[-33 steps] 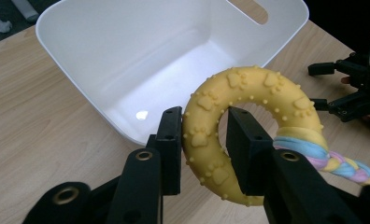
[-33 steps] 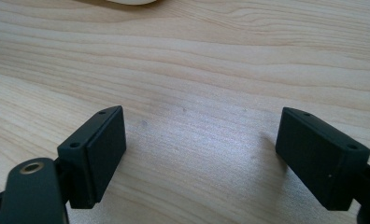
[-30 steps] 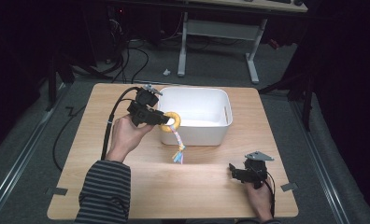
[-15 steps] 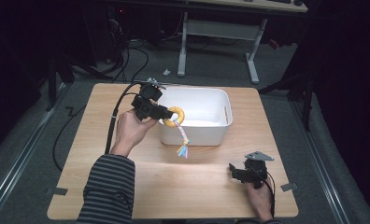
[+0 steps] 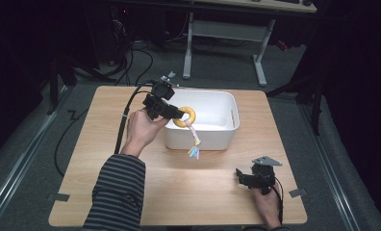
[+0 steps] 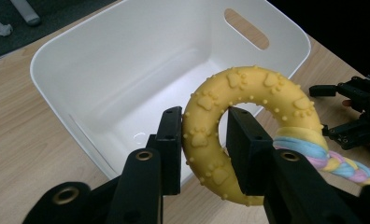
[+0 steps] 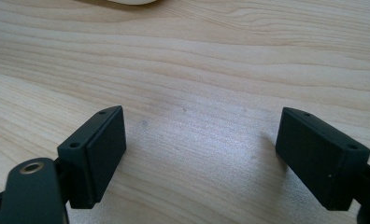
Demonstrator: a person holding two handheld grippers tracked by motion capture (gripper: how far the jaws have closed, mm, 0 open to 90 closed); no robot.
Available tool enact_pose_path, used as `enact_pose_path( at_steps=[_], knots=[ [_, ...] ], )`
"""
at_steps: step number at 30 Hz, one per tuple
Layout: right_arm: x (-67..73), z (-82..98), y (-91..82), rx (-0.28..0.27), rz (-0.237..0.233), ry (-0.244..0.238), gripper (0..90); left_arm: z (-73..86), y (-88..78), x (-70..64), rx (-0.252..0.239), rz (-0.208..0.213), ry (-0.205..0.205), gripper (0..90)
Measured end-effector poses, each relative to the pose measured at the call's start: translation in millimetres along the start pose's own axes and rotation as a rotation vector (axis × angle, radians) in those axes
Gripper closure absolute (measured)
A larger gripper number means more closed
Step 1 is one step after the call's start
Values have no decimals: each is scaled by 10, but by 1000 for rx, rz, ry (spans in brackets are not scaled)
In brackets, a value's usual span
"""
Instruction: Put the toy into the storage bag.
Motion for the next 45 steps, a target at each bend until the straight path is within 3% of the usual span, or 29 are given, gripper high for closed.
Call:
enact_pose_path(
  at_steps=[15, 20, 25, 45],
  knots=[
    [1, 1, -1, 0, -1, 0, 162, -128, 113, 33, -36, -23, -24, 672],
    [1, 1, -1, 0, -1, 0, 162, -134, 152, 62, -30, -21, -35, 671],
    [1, 0, 0, -2, -2, -2, 162, -150, 188, 83, -44, -50, -36, 672],
    [7, 0, -2, -1, -4, -3, 162, -163, 305, 147, -38, -55, -77, 671]
  ],
)
Point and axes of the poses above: each handheld gripper's, and its own axes: y roughly forward along the jaws, z roughly out of its underside, x roughly to its left, the point moved 6 cm from there along y, roughly forward along the jaws, and after that the axes turned 2 degrees about -x, right-handed, at the moved point
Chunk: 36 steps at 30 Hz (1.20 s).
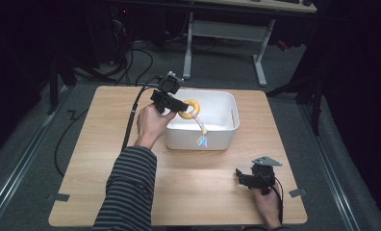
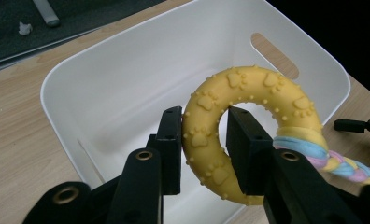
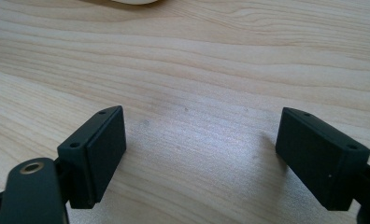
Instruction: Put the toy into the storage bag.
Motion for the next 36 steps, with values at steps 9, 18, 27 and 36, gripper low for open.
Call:
enact_pose_path(
  at_steps=[9, 18, 27, 36],
  knots=[
    [0, 0, 0, 0, -1, -1, 162, 33, 85, 10, 28, -15, -6, 671],
    [7, -3, 4, 0, -5, -4, 162, 17, 218, 51, 79, 9, -21, 670],
    [38, 1, 0, -2, -30, -29, 165, 73, 413, -44, 135, 0, -6, 670],
    [50, 4, -3, -2, -39, -37, 164, 111, 511, -128, 160, -6, -5, 669]
  ],
)
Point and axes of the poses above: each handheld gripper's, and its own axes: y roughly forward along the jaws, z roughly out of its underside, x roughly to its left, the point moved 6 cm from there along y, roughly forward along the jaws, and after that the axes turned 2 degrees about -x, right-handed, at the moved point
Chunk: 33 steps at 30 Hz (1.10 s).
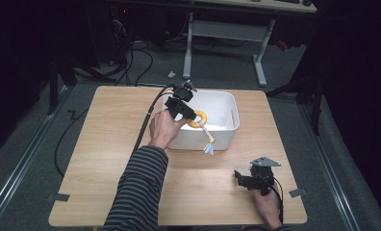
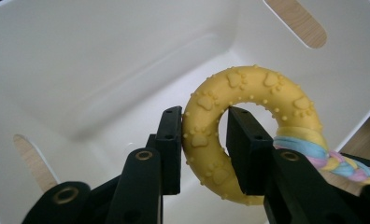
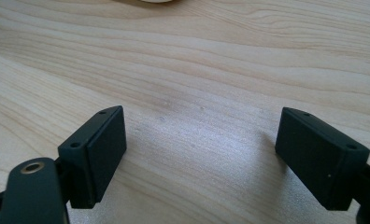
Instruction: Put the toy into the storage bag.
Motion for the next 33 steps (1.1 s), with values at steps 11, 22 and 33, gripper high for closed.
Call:
enact_pose_path(
  at_steps=[11, 22, 33],
  knots=[
    [7, -10, 11, 1, -2, 1, 164, 109, 45, 109, 2, 26, -54, 666],
    [6, -7, 8, 1, 0, 3, 165, 94, 89, 89, 15, 57, -69, 519],
    [1, -13, 13, 2, 3, 5, 165, 61, -294, -74, -74, -17, -25, 422]
  ],
)
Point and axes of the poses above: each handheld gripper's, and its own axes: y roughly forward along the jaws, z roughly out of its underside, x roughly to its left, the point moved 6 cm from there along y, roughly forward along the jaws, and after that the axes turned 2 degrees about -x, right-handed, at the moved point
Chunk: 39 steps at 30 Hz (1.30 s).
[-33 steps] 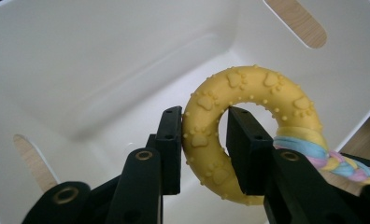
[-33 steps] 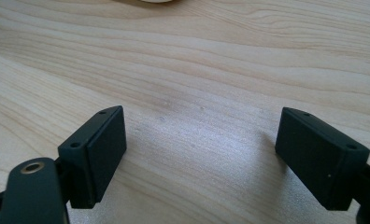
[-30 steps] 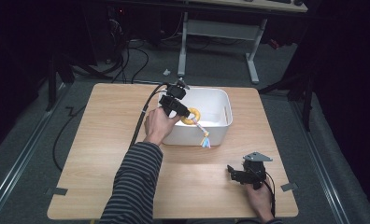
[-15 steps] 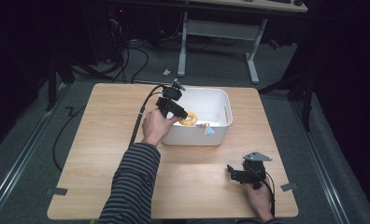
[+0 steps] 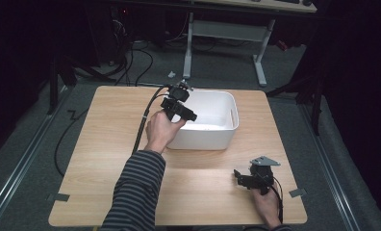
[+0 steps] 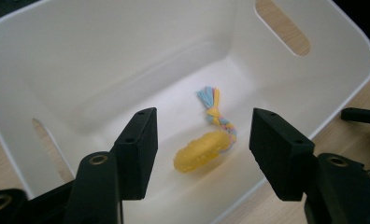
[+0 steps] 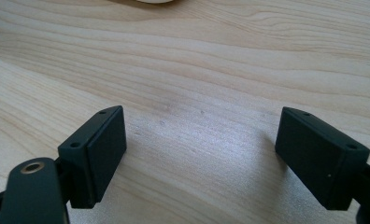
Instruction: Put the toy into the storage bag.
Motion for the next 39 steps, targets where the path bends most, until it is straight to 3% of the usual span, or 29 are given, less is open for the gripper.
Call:
enact_pose_path(
  at_steps=[1, 6, 11, 15, 19, 22, 24, 30, 36, 39],
  knots=[
    [-1, 0, 1, 0, 1, 0, 165, 7, -83, -43, -19, -9, 6, 417],
    [-1, -4, 5, -1, 1, 0, 165, 49, -173, -69, -34, -36, 27, 412],
    [-1, -3, 5, -1, 1, 1, 165, 200, -356, 0, -67, -55, 23, 408],
    [-2, -1, 2, -1, 2, 0, 165, 235, -466, 76, -89, -65, 21, 409],
    [0, 0, 0, 0, 0, 0, 165, 307, -493, 103, -98, -56, 2, 408],
    [2, 0, 0, -1, 0, 0, 166, 365, -506, 111, -95, -70, 18, 405],
    [2, -1, 1, -1, -2, -3, 166, 392, -523, 124, -102, -55, 16, 401],
    [5, 2, -2, -2, -3, -2, 166, 546, -583, 149, -111, -80, 12, 398],
    [7, 1, -1, -3, -11, -13, 166, 801, -647, 170, -110, -51, -7, 390],
    [8, 2, -3, -3, -11, -14, 167, 903, -708, 196, -116, -71, -17, 389]
  ],
)
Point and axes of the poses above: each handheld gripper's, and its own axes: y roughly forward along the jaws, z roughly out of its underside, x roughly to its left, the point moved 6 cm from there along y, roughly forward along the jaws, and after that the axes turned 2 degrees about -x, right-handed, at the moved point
